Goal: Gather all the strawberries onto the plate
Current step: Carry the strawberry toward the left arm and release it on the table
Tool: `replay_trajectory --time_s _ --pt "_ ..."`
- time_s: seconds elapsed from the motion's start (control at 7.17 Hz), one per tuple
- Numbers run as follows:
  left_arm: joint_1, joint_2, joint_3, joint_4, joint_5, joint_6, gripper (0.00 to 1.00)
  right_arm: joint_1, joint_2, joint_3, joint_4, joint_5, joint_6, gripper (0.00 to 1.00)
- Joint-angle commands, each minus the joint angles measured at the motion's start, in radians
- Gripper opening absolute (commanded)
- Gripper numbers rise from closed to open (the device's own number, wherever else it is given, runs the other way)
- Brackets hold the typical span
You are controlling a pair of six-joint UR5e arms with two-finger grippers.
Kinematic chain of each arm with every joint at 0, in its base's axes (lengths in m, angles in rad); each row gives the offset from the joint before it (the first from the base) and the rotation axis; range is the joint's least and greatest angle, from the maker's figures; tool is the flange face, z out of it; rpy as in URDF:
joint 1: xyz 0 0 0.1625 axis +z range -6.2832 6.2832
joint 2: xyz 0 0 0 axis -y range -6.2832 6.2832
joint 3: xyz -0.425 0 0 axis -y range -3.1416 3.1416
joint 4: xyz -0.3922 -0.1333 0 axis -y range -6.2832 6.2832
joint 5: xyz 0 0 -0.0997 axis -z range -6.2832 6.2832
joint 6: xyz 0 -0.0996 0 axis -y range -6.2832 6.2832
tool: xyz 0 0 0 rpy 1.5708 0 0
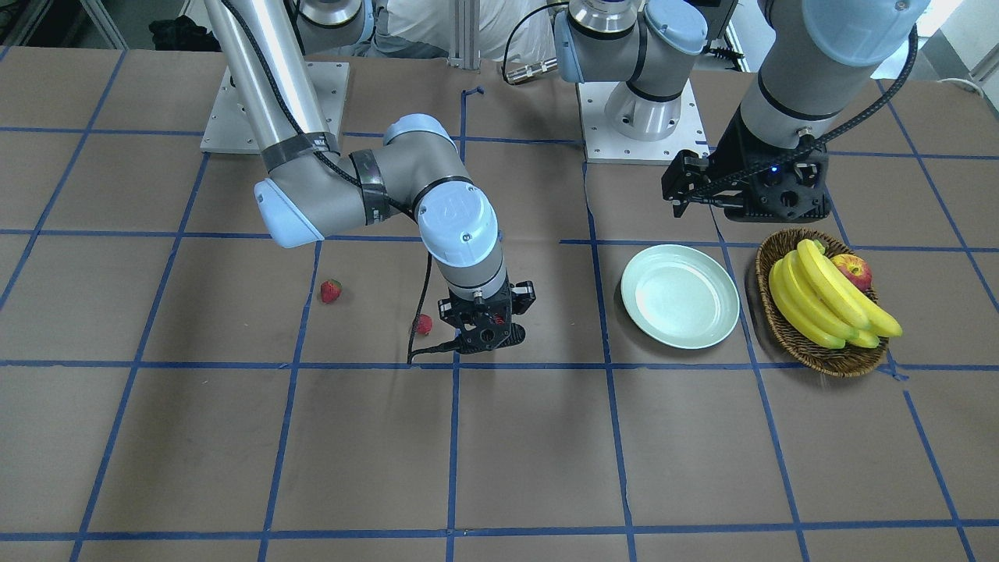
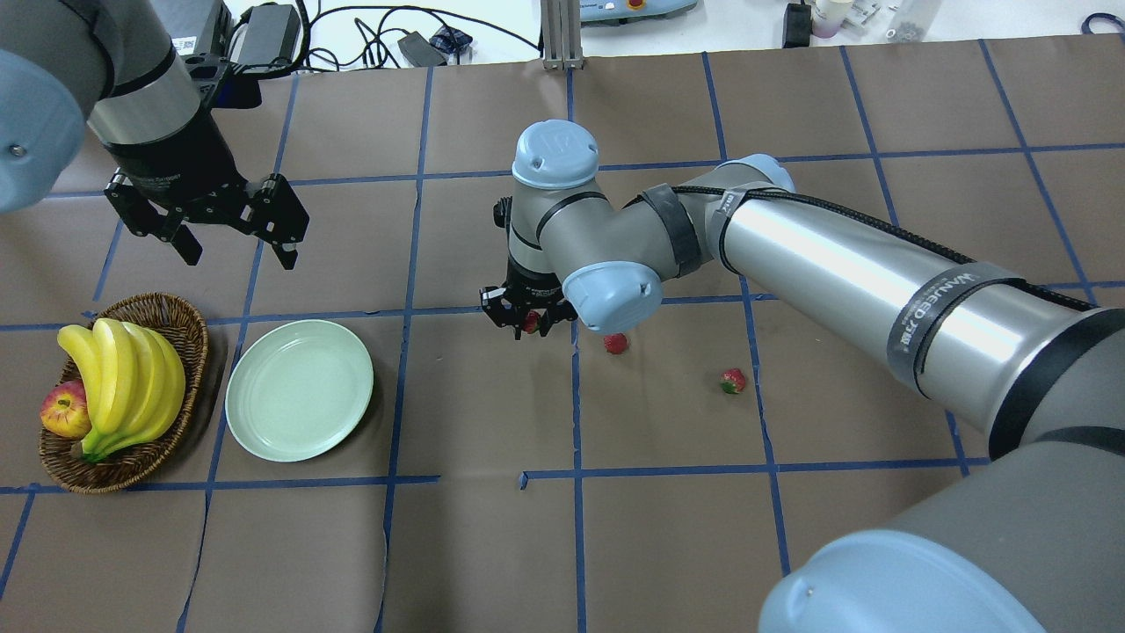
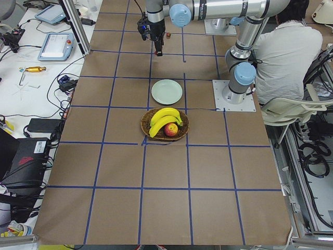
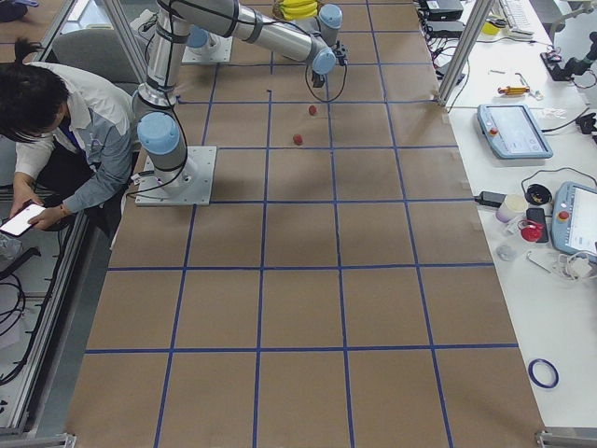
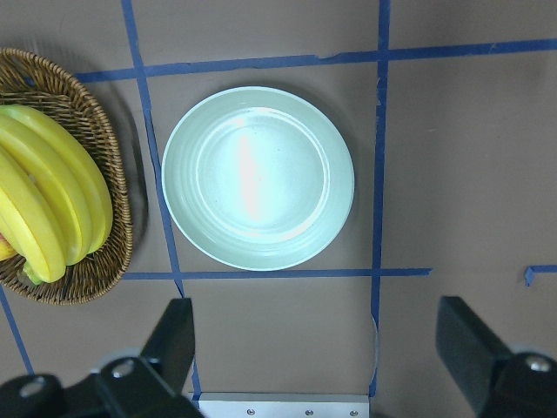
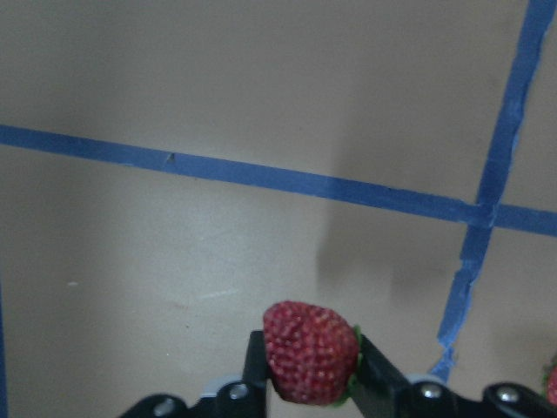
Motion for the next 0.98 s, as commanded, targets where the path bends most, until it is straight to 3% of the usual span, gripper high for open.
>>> replay_trajectory --time_s 0.0,0.42,0.7,0.84 --pt "-0.001 0.000 -0.001 -0.002 0.000 0.000 1.00 0.001 0.005 0.006 0.000 0.003 -0.001 0.33" --pt "-0.001 0.000 -0.002 -0.002 0.000 0.000 1.00 0.001 0.002 0.018 0.013 0.068 0.002 0.70" --pt "-0.003 0.000 -0.002 -0.004 0.000 0.000 1.00 0.001 -0.006 0.057 0.002 0.066 -0.005 0.82" --pt "-0.003 0.000 -0.002 -0.005 0.000 0.000 1.00 0.001 -0.039 0.043 0.017 0.057 0.007 1.00"
